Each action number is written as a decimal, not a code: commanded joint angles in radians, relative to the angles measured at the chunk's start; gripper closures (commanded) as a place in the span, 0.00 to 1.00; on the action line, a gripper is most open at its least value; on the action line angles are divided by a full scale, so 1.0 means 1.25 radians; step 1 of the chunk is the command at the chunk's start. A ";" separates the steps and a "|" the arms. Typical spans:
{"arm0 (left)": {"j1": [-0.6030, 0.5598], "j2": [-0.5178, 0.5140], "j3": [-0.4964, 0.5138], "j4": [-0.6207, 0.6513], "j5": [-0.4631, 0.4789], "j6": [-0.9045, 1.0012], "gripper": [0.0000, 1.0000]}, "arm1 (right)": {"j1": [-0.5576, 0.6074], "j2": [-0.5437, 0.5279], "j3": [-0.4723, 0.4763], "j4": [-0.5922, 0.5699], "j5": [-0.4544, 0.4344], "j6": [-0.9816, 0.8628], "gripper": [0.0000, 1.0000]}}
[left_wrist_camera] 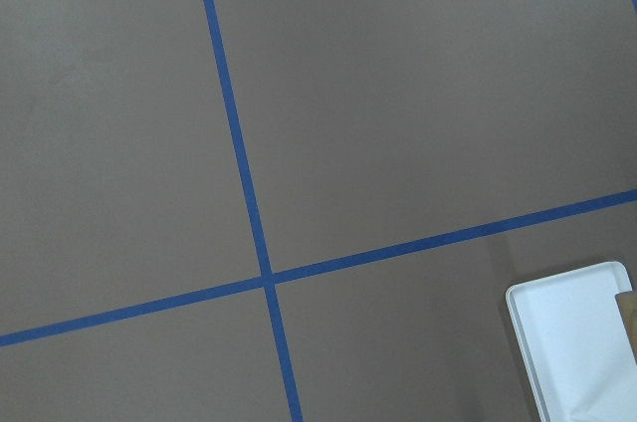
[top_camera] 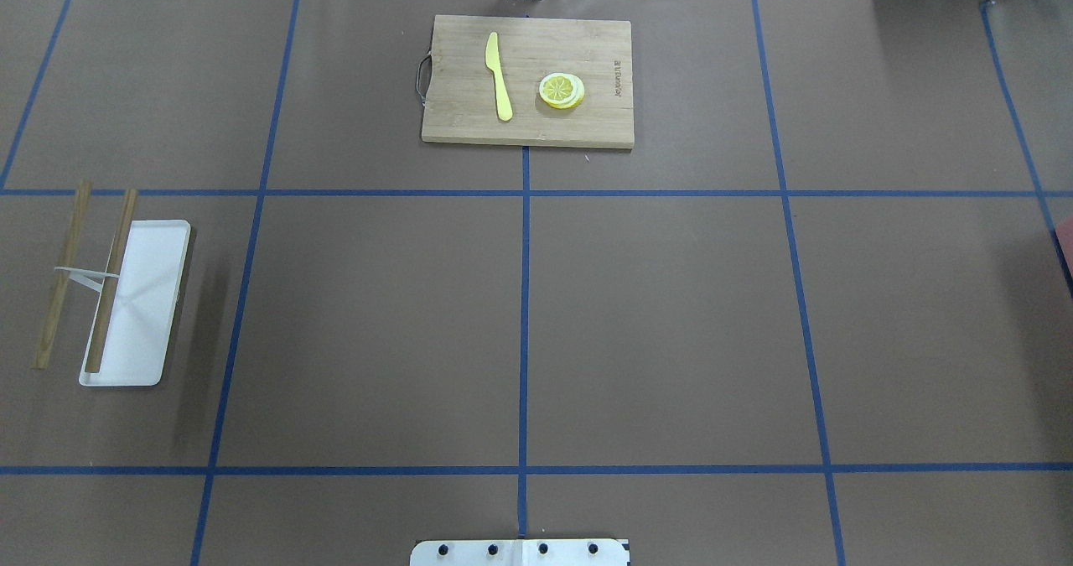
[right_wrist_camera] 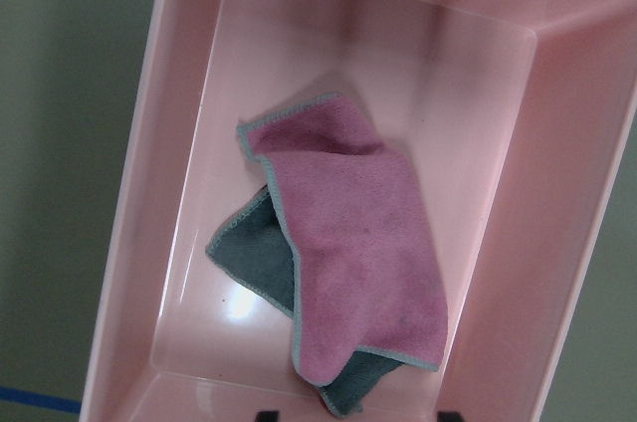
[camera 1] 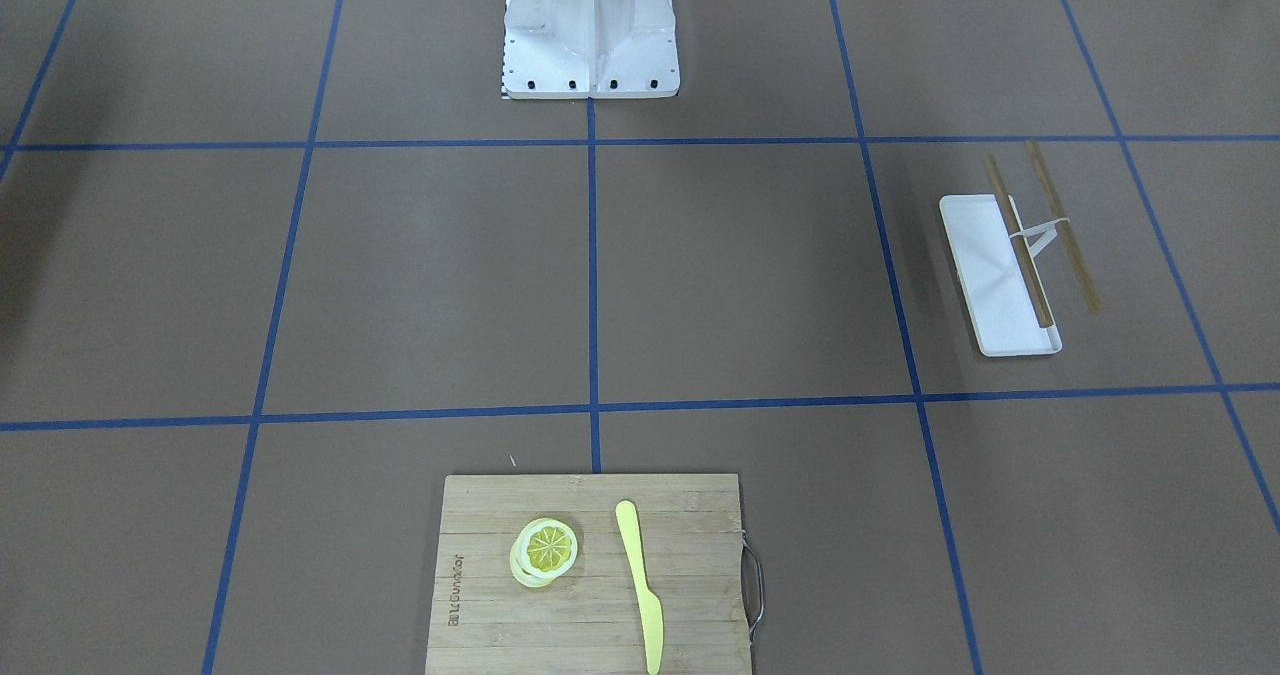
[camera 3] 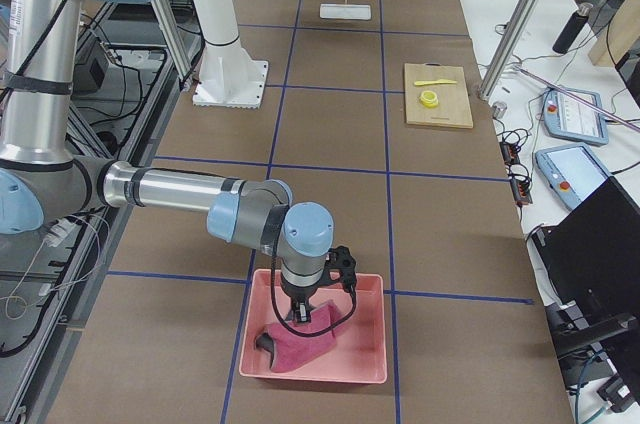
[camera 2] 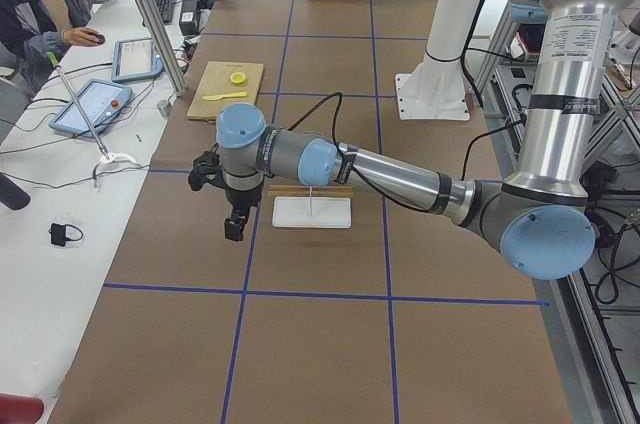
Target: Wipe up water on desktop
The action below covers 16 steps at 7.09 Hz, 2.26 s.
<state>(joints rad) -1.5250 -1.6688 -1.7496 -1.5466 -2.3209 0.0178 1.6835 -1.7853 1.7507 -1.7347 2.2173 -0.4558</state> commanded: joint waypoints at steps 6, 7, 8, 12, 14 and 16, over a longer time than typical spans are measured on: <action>-0.014 0.104 -0.016 -0.022 -0.007 -0.049 0.02 | -0.009 0.120 -0.075 0.022 0.049 0.011 0.00; -0.019 0.110 -0.030 -0.021 -0.007 -0.049 0.02 | -0.025 0.125 -0.074 0.022 0.049 0.042 0.00; -0.018 0.135 -0.037 -0.021 -0.010 -0.049 0.02 | -0.043 0.126 -0.067 0.023 0.049 0.069 0.00; -0.016 0.131 -0.034 -0.028 -0.009 -0.042 0.02 | -0.059 0.124 -0.048 0.038 0.050 0.087 0.00; -0.016 0.131 -0.024 -0.038 -0.026 -0.045 0.02 | -0.059 0.114 -0.049 0.040 0.046 0.081 0.00; -0.041 0.143 -0.034 -0.038 -0.064 -0.046 0.02 | -0.059 0.113 -0.049 0.042 0.044 0.074 0.00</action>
<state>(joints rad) -1.5649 -1.4956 -1.8038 -1.5932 -2.3723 -0.0392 1.6092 -1.6428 1.6897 -1.6835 2.2731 -0.3586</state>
